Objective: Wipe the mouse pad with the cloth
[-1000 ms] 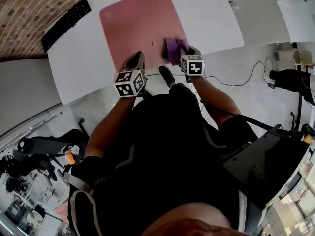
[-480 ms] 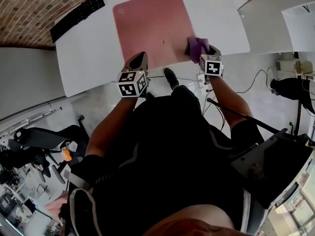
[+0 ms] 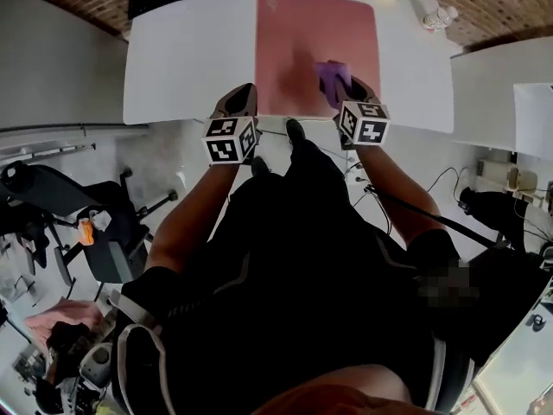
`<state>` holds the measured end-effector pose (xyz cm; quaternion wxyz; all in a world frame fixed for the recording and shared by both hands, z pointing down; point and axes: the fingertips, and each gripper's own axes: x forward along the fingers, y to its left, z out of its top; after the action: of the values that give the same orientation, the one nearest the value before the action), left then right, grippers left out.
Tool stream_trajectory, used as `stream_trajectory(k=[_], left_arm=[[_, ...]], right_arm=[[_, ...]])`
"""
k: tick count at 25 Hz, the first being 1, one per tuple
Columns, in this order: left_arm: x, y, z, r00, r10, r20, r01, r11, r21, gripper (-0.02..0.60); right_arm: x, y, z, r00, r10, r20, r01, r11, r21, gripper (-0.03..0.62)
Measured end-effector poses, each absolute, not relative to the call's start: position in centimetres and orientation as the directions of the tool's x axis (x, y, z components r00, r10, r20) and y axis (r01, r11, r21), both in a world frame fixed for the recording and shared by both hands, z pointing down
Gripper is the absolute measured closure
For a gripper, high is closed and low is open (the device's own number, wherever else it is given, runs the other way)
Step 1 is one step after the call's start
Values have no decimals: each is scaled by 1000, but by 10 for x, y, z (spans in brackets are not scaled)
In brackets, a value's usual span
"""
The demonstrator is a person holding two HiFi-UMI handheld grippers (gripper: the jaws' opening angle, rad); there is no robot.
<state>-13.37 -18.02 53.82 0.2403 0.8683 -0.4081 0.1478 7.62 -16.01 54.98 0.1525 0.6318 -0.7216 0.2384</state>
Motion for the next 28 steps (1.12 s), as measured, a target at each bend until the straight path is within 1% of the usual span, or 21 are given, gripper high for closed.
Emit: stream_trajectory(k=[4,6,8,12,15,19,28], left_arm=[[-159,-177,536,552,-686,474,-833,-475,283,581],[-171,-180,535,519,-698,493,-854,-439,278,581],[-177,-181,537,503,-700,507,-864,-413,287,581],[-181,-191,543,465,-710,530,-885,-349,309,581],[-173,-196,545,464,-701,541,-886,-356,298,581],[-171,-202,546,452,-694,560,-892,-357,278,581],[-138,-206,544,522,-654,547,-853,-416,316,581]], right_arm=[[-5,-189,550,-377,-795,475,-921,269,-280,534],[-39,-207,556,-459,-759,462,-885,347,-310,534],[-61,-223,569,-503,-729,465,-862,383,-333,534],[-91,-251,607,-556,-672,489,-827,391,-404,534],[-90,-263,630,-553,-645,527,-832,387,-399,534],[-78,-269,645,-530,-640,556,-846,360,-393,534],[-26,-261,664,-425,-681,597,-899,240,-367,534]])
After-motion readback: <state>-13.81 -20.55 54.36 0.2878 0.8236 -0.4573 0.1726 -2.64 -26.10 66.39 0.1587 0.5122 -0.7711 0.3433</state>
